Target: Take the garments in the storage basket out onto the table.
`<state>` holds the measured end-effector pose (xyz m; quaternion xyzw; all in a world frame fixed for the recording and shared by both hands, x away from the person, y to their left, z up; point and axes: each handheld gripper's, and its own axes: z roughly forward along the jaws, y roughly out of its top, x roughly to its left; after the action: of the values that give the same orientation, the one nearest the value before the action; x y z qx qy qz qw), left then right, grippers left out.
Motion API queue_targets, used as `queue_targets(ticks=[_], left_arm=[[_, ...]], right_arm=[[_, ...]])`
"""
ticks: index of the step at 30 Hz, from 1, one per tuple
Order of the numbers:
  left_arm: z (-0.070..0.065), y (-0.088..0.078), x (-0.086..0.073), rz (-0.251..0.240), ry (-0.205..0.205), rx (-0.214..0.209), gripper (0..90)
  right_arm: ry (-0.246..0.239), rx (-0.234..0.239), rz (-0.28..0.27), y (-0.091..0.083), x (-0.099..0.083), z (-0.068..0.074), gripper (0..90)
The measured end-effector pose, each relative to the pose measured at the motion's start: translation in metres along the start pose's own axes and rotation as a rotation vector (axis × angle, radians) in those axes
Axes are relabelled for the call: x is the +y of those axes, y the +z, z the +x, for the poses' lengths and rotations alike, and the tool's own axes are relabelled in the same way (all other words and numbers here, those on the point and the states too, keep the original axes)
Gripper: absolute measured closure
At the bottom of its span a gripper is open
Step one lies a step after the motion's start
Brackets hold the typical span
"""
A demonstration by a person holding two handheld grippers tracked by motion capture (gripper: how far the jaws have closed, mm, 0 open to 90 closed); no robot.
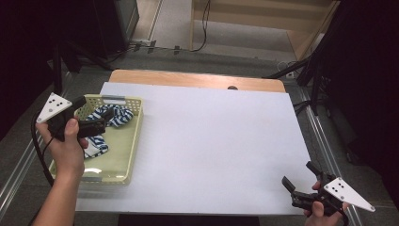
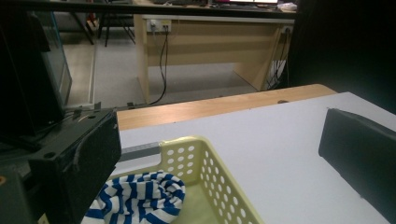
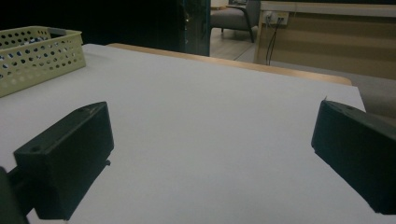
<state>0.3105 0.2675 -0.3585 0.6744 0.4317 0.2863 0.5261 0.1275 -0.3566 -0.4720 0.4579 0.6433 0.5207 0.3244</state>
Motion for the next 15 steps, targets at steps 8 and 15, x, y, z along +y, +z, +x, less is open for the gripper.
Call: queue_targets(ticks=[8,15], left_arm=[[0.023,0.016,-0.003,0.052,-0.039,0.015,0.0],[0.042,0.036,-0.010,0.131,-0.074,0.033,0.0]], right_arm=[[0.004,-0.001,0.000,0.000,0.000,-0.001,0.0],[-0.001,0.000,0.004,0.001,-0.001,-0.001,0.0]])
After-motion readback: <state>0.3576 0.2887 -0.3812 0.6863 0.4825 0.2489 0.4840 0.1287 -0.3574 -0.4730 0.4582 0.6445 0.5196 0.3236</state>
